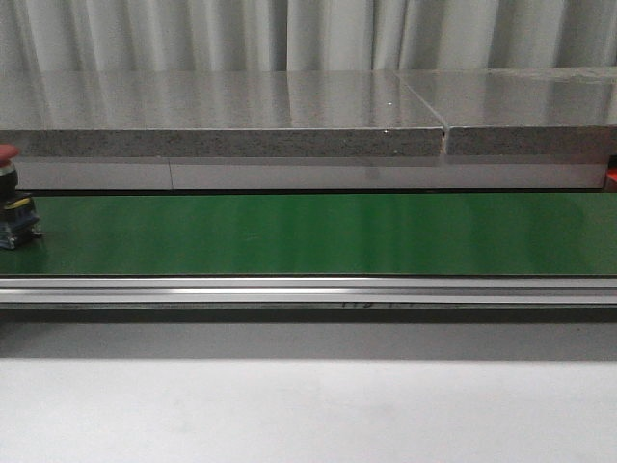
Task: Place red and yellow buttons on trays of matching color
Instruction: 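Place the red button on the green belt and open the left gripper, then move the left gripper over a yellow mushroom button and grasp it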
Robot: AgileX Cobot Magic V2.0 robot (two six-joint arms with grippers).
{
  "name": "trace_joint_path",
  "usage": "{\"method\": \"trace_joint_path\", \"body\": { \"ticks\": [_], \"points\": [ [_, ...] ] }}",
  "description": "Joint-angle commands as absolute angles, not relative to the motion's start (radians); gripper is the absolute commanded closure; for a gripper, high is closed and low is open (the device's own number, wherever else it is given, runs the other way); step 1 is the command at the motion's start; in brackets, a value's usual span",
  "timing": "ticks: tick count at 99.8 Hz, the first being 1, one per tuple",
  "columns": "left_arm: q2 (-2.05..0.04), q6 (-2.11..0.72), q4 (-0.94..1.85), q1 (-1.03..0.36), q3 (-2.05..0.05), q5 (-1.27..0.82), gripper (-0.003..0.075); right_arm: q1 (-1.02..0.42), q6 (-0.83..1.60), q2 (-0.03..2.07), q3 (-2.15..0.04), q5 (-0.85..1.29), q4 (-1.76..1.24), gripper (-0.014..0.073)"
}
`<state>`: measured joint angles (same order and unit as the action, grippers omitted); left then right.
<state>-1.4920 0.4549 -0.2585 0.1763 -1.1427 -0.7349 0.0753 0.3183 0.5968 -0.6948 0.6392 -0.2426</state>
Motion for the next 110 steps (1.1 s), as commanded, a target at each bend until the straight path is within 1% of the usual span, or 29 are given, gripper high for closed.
{"method": "trace_joint_path", "body": {
  "ticks": [1,22,34,68,110],
  "points": [
    [-1.456,0.458,-0.264,0.226,-1.161,-0.714,0.0153,0.074,0.323,0.597,-0.721,0.575,-0.254,0.0662],
    [-1.448,0.458,-0.264,0.330,-1.133,-0.694,0.0153,0.074,0.323,0.597,-0.721,0.575,-0.254,0.0662],
    [-1.448,0.458,-0.261,0.362,-1.103,-0.667,0.0153,0.074,0.323,0.597,-0.721,0.575,-0.254,0.0662],
    [-1.448,0.458,-0.261,0.392,-0.976,-0.542,0.0153,0.074,0.323,0.597,-0.721,0.575,-0.254,0.0662],
    [-1.450,0.460,-0.259,0.415,-0.967,-0.482,0.0153,0.074,0.323,0.597,-0.721,0.575,-0.254,0.0662]
  ]
}}
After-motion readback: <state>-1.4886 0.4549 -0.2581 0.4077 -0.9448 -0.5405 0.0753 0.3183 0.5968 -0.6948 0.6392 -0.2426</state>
